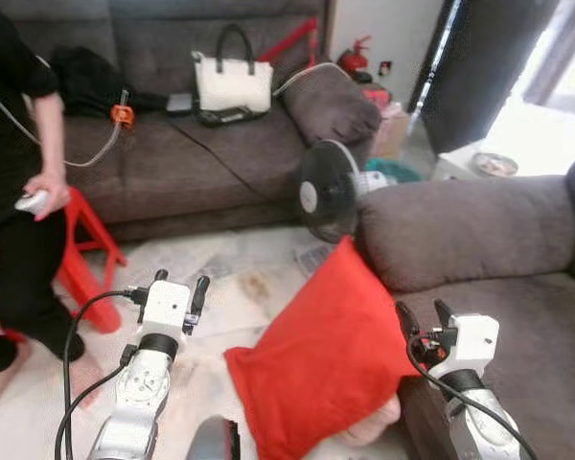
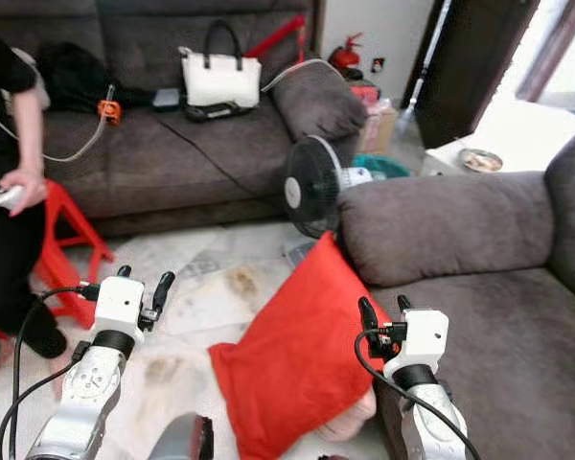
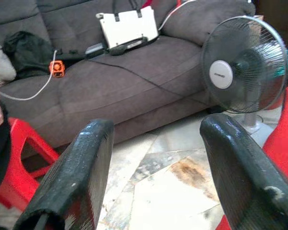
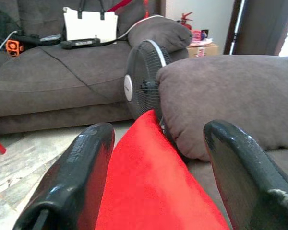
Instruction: Move the pillow to the sofa from floor
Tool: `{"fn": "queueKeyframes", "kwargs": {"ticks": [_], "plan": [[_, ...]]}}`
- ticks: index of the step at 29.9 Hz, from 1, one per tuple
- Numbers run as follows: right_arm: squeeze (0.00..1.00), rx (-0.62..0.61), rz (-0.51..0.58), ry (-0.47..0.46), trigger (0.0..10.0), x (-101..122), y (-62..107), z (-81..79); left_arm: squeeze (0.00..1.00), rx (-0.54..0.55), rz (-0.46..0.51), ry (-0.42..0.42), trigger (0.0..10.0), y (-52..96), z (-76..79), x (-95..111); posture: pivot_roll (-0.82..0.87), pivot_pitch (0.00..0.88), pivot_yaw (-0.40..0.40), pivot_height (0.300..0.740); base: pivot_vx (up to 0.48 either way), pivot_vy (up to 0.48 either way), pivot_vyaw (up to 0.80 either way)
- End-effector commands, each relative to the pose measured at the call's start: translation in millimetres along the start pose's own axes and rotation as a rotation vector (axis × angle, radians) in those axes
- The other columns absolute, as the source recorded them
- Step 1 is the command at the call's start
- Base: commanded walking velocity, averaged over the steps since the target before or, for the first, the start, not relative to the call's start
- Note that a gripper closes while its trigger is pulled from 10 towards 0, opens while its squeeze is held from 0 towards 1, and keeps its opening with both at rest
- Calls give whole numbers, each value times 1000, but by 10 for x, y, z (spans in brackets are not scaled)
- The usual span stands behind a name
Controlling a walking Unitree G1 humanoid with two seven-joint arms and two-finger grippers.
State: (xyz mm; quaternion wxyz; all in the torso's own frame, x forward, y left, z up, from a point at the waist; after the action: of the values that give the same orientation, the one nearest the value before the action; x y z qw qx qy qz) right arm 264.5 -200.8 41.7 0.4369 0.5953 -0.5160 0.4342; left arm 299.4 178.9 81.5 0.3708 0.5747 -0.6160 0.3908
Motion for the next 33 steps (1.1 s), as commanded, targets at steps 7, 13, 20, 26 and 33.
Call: {"fn": "queueKeyframes", "kwargs": {"ticks": [7, 13, 20, 26, 33], "plan": [[0, -14, 11, -17, 10000, 26, 0, 25, 0, 1, -8, 5, 10000, -2, -4, -10, 72, 0, -59, 636, 0, 0, 0], [0, -14, 9, -11, 10000, 28, -2, 32, 0, -3, -12, -3, 10000, -5, 1, -16, 69, 0, -59, 636, 0, 0, 0], [0, -10, 8, -9, 10000, 26, -15, 23, 0, -18, -3, -30, 10000, -15, 19, -9, 67, 0, -55, 636, 0, 0, 0], [0, -10, 12, -7, 10000, 34, -27, 21, 0, -25, 3, -34, 10000, -33, 34, 3, 64, 0, -49, 636, 0, -465, 0], [0, -10, 13, -8, 10000, 32, -31, 17, 0, -29, 5, -36, 10000, -39, 33, 3, 65, 0, -48, 636, 0, -480, 0]]}}
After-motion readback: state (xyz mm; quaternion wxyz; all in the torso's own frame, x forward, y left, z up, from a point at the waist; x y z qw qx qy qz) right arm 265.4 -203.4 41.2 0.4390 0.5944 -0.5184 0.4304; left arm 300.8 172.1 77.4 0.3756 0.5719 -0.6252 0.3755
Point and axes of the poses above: a point about 5 cm out from each wrist's last joint towards the gripper, its own y axis pointing back from the gripper into the wrist, its own x axis along the axis of the wrist's last joint, z = x × y, the point moved 2 cm from there along -y, pointing out of the wrist towards the gripper, and after that the axes turned 9 degrees about -y, right-handed, at the moved point
